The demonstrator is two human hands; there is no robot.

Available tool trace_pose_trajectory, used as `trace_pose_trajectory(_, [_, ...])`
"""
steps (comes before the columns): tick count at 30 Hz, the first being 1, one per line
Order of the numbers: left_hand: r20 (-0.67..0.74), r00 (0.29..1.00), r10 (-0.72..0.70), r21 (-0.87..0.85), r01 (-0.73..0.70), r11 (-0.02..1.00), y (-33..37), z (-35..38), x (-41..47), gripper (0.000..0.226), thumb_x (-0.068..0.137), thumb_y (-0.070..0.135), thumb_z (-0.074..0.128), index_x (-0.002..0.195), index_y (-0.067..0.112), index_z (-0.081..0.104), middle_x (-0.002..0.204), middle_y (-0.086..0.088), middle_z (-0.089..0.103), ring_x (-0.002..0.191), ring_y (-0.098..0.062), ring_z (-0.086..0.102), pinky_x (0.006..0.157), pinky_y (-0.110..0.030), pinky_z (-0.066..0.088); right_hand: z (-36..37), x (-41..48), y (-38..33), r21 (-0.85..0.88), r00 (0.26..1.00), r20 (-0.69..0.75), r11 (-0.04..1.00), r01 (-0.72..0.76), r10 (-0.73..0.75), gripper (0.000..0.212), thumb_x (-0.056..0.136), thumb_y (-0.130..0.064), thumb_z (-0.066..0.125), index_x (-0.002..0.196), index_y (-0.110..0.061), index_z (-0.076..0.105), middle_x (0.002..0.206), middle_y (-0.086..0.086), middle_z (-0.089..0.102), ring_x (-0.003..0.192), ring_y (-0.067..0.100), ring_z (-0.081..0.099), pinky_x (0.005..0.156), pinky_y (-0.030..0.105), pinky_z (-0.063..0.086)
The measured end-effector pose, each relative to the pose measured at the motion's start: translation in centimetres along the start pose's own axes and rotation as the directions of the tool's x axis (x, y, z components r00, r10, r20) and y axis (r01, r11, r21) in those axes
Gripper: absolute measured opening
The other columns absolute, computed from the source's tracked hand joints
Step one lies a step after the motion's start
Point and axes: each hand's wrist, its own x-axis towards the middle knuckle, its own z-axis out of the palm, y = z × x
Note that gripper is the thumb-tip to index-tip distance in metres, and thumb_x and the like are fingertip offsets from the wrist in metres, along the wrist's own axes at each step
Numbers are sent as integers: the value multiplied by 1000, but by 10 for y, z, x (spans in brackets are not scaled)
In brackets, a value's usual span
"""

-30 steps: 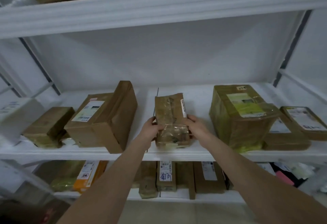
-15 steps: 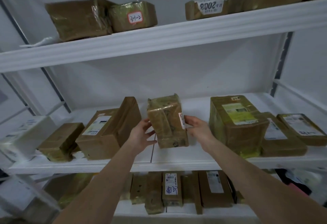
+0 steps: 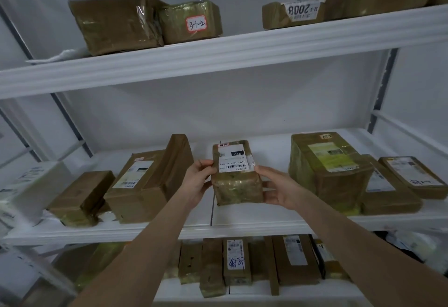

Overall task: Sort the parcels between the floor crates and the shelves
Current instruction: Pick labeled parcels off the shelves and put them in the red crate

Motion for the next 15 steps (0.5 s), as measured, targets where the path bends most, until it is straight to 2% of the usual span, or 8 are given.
trace_pose_trajectory(5, [25,1000,11,16,-12,1000,-5,4,3,32,80,-17,53,99,9,59,93,-2,72,76,-12,71,60,-25,55,3,7,10,-57,1000,-24,998,19,-21,53,75,-19,78,117,-34,50,109,6,66,90,33,69,74,43,58])
trace_pose_trajectory(8, [24,1000,-7,-14,7,1000,-7,7,5,41,79,-16,56,109,11,57,111,-4,66,89,-14,68,65,-24,55,4,9,13,-30,997,-61,999,38,-39,62,77,-14,77,125,-37,46,106,3,64,92,30,68,71,40,58])
trace_pose_trajectory(13, [-22,992,-121,130,123,984,-10,6,2,56,86,5,65,136,15,43,112,-1,65,97,-15,63,77,-29,49,6,8,12,-21,995,-90,999,34,-35,67,78,-13,76,132,-35,44,107,3,63,93,29,66,68,38,57])
trace_pose_trajectory(15, [-21,979,-202,304,199,932,-13,5,-1,57,87,18,67,138,17,43,117,-4,63,102,-20,61,84,-37,50,8,7,12,-60,994,-108,998,-10,3,63,79,-16,75,132,-30,44,107,4,61,94,31,65,68,40,57])
